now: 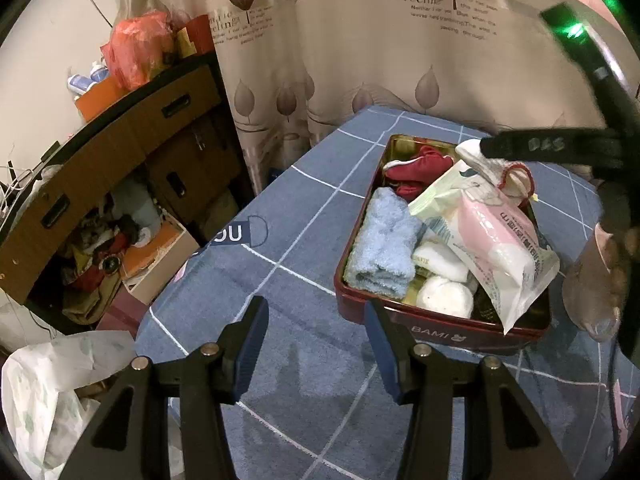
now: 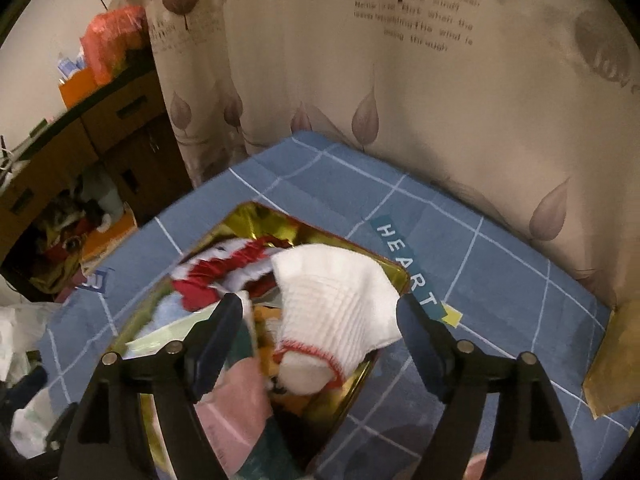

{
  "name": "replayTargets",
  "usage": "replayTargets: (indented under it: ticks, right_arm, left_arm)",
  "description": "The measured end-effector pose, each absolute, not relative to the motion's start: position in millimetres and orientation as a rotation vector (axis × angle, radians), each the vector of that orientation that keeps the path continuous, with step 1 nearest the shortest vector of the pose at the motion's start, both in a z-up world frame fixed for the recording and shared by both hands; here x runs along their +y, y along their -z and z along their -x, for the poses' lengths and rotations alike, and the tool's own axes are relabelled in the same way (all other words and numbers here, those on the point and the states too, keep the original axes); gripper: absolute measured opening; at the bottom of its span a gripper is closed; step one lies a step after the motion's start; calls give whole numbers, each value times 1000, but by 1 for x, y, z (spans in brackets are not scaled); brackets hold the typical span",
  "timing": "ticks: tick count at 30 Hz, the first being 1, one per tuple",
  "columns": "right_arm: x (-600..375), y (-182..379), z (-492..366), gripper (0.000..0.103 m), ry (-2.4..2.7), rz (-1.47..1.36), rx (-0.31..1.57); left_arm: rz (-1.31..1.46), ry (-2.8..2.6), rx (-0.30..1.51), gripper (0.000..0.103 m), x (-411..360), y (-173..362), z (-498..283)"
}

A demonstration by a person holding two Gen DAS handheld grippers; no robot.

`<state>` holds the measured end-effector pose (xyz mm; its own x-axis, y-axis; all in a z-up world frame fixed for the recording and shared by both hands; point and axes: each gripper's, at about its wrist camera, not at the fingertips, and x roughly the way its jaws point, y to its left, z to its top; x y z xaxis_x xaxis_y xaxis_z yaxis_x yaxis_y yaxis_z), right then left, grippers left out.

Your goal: Organize soft objects

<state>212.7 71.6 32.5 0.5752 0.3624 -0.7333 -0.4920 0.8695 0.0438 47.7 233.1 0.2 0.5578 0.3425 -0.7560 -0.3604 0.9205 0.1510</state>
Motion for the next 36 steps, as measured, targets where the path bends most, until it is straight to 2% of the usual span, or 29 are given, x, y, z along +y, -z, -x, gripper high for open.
replayTargets:
  ticks: [2,4,5,11,19,36]
  right_arm:
    - [68,-44,-201,79,-511,161,791]
    - [64,-55,-184,97,-518,153,761]
    - [61,-59,-175,99,-517,150,748]
    - [46,-72,-107,102,-456,159,663]
    - [28,-57,-38,103,-372,177,649]
    - [8,-39,-10,103,-359,80,697]
  left_arm:
    - [23,-414,886,51,233,0,-48]
    - [26,-409,885,51,232,-1,-47]
    - [27,-407,883,51,231,-2,-47]
    - [21,-406,873,51,230,-4,-44]
    - [-10,-368,854,51,214,-9,-41]
    - [-49,-340,841,51,199,-11,-40]
